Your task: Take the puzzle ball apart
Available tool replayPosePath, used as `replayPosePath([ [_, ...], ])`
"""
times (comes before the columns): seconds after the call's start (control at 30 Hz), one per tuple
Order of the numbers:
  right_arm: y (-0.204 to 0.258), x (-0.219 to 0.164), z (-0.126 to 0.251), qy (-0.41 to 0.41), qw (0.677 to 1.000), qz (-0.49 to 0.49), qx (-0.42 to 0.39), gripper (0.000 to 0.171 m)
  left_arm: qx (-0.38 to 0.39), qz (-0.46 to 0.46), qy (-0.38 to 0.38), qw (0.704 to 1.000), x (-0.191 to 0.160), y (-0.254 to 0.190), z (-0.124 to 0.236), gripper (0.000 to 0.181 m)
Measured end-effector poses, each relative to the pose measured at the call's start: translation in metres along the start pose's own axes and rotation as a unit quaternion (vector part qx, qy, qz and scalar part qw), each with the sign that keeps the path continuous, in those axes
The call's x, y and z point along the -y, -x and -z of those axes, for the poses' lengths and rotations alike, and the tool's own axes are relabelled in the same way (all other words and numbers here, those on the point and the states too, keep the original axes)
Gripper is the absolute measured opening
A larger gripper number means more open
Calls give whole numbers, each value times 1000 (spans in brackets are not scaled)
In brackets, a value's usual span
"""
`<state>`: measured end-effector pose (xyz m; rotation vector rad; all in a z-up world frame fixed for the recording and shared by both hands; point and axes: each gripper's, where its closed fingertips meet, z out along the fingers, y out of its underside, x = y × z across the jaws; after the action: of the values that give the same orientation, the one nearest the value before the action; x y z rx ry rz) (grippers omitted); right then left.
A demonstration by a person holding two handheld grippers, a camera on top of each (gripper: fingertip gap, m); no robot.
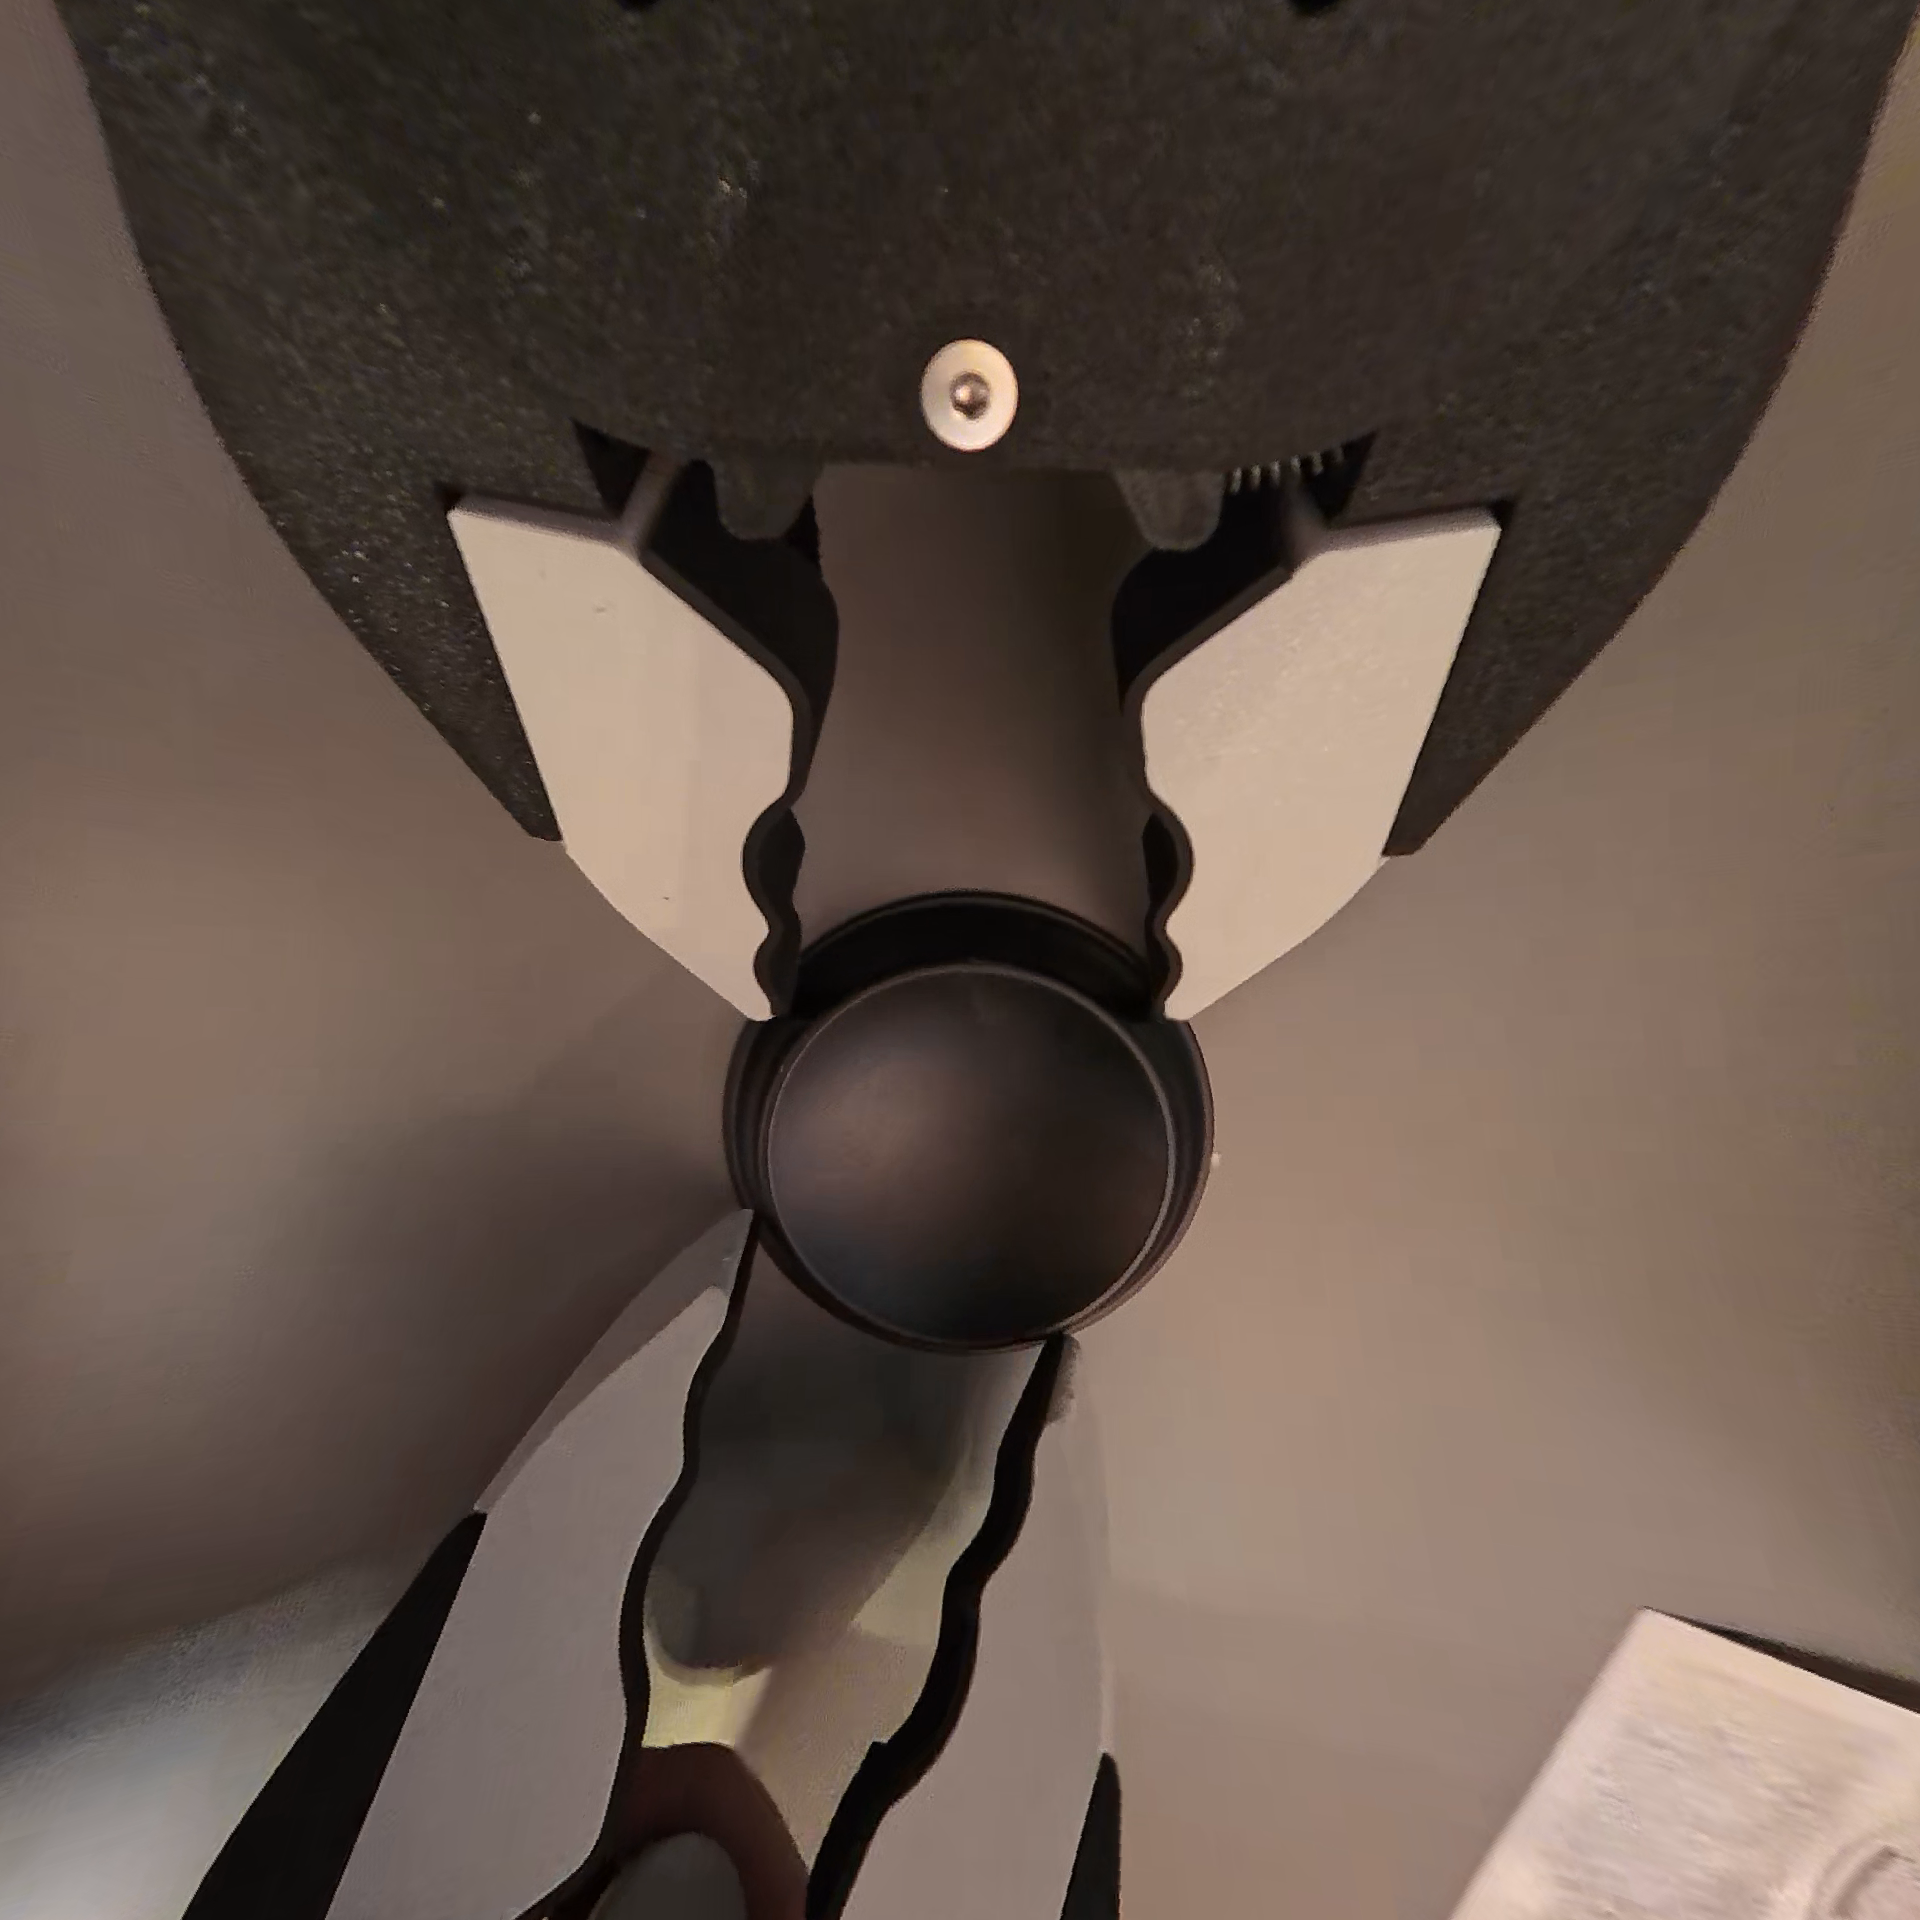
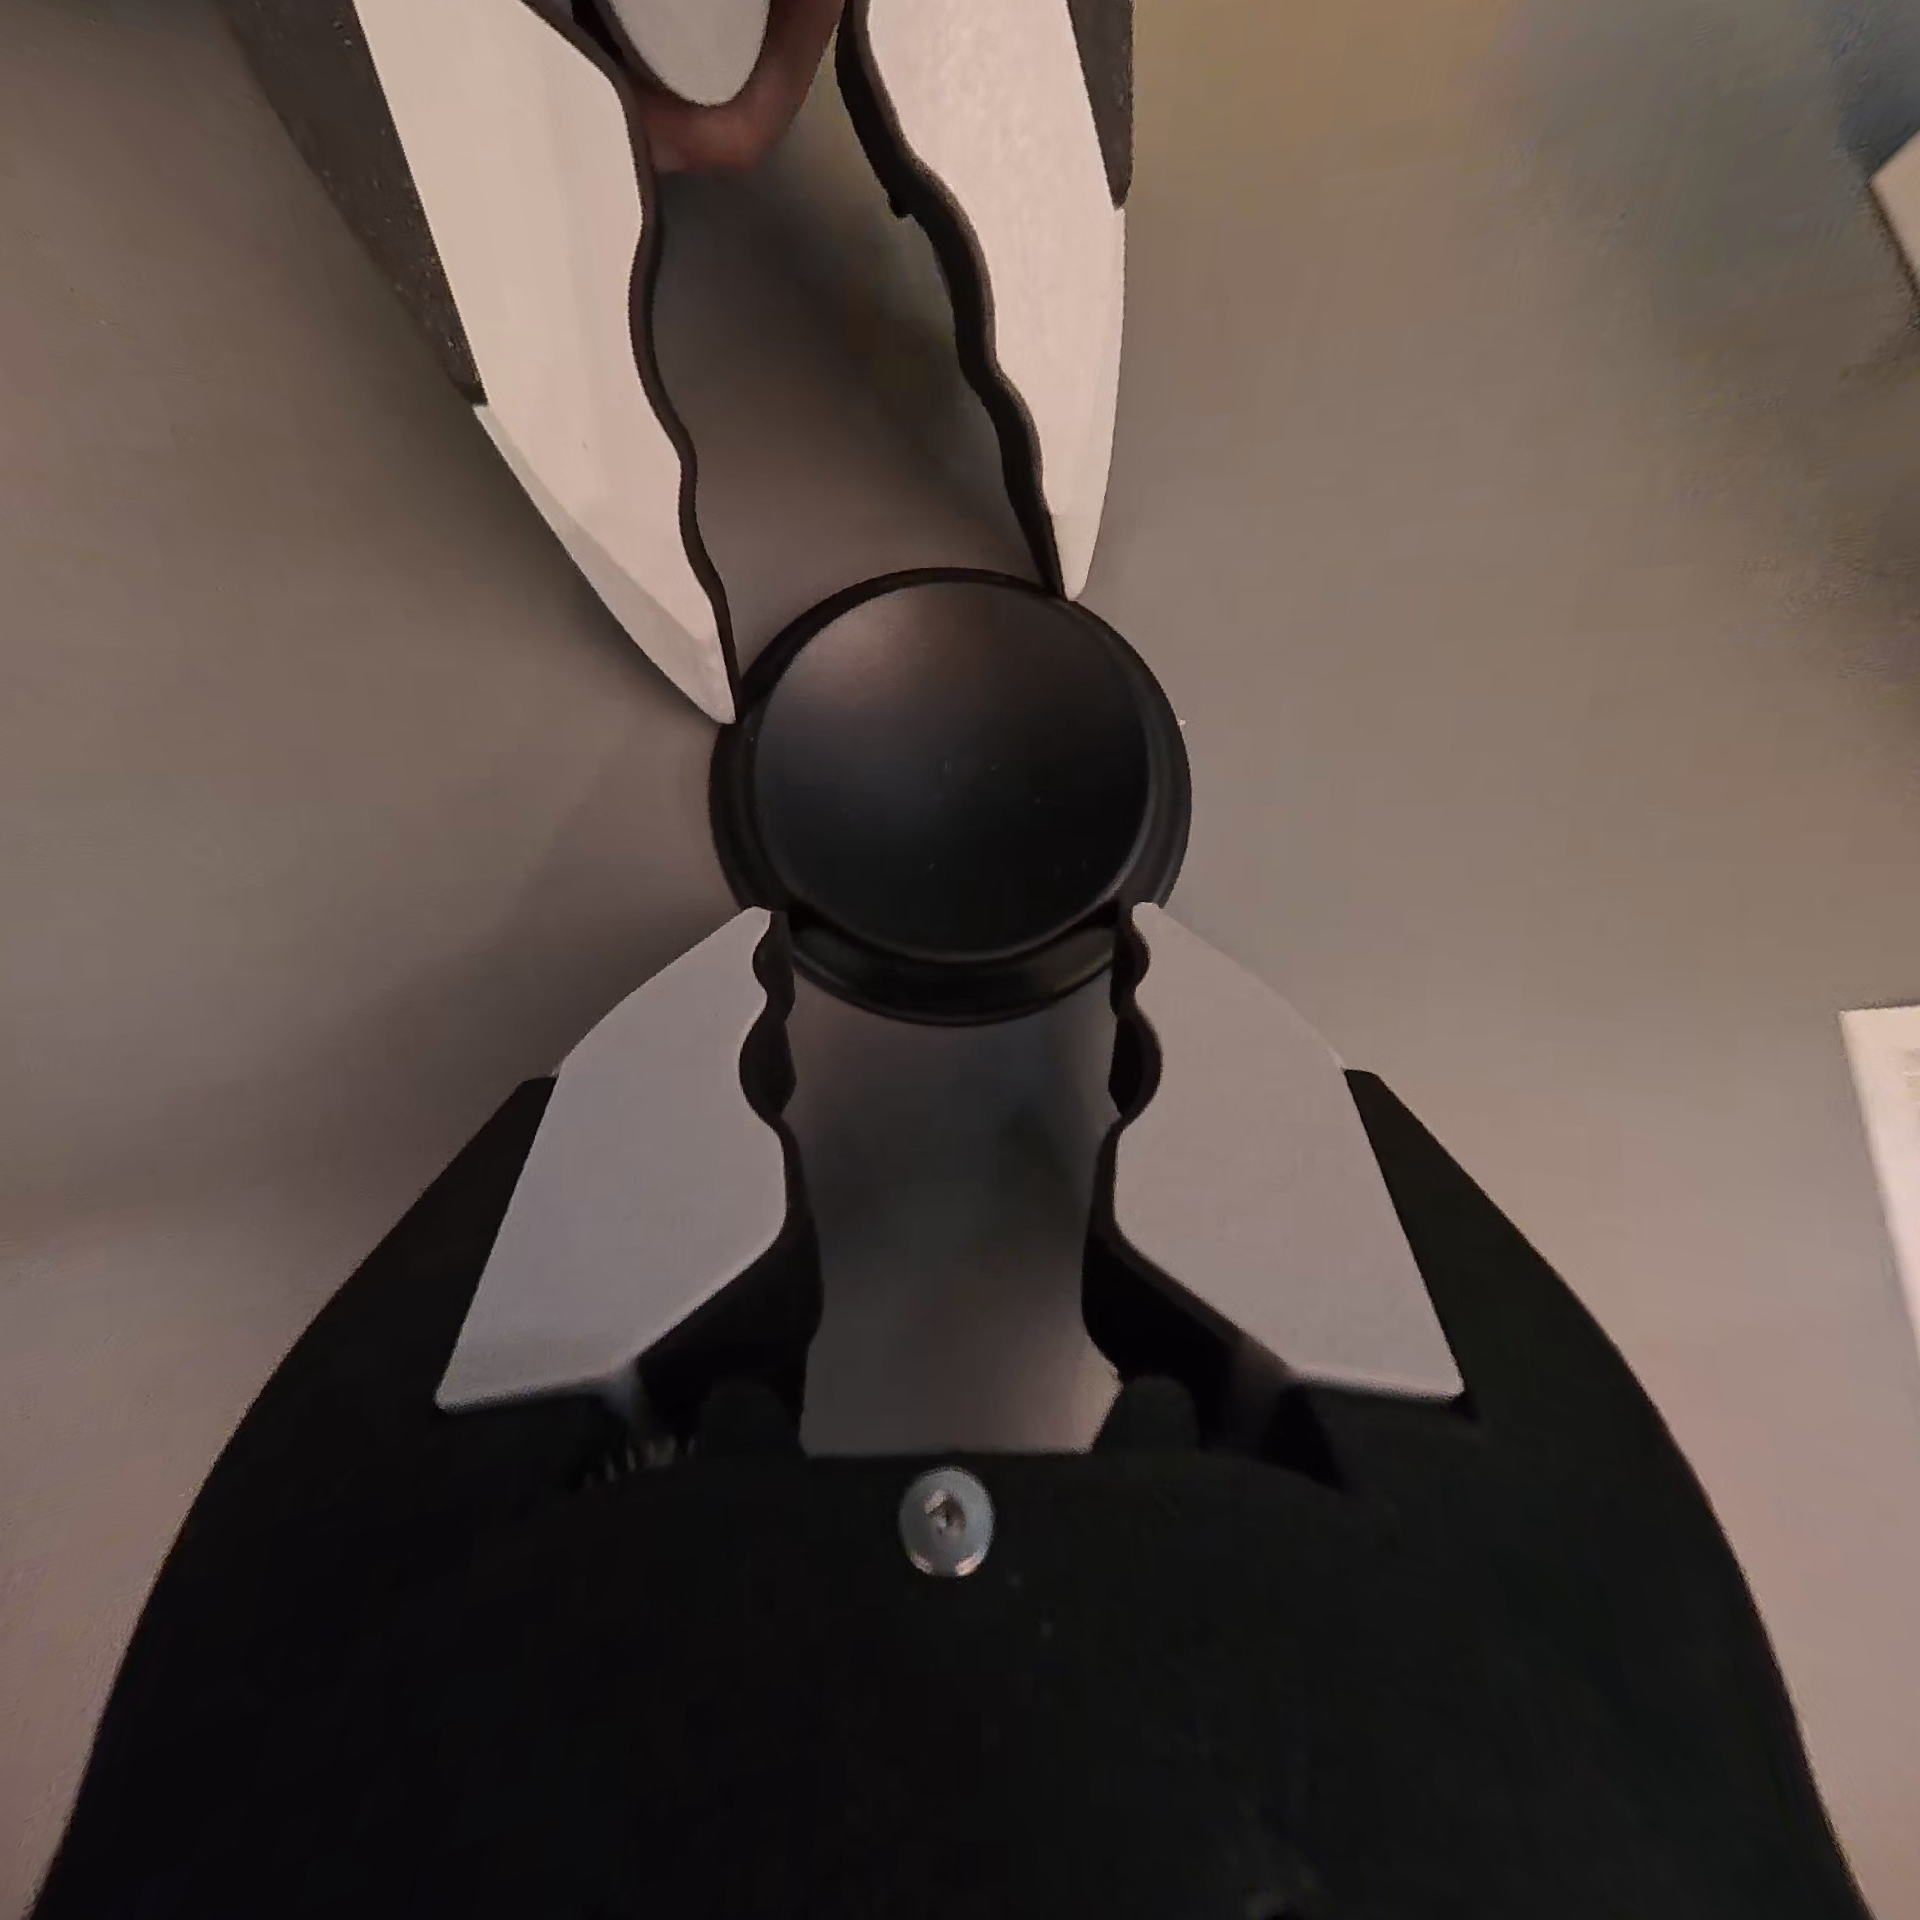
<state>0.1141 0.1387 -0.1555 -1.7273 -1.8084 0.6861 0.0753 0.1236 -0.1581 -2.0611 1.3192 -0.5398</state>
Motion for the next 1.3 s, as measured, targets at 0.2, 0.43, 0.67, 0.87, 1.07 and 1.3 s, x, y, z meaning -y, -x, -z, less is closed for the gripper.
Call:
replayPosePath([
  [0.2,-28,1,-3,-5,1000,-1,-8,61,-2,9,-17,1000,9,30,-7,66],
  [0.43,1,15,38,-122,985,-41,-113,69,70,40,-47,996,12,7,17,97],
  [0.67,21,-6,105,-162,929,-135,-304,90,141,168,-159,963,18,-54,58,105],
  [0.87,39,-12,122,-198,897,-178,-354,90,190,186,-233,935,28,-78,76,105],
  [1.07,34,-24,133,-161,884,-196,-394,94,264,250,-230,903,18,-56,102,123],
  [1.3,20,-28,145,-162,855,-290,-398,117,374,230,-209,874,8,-35,120,128],
])
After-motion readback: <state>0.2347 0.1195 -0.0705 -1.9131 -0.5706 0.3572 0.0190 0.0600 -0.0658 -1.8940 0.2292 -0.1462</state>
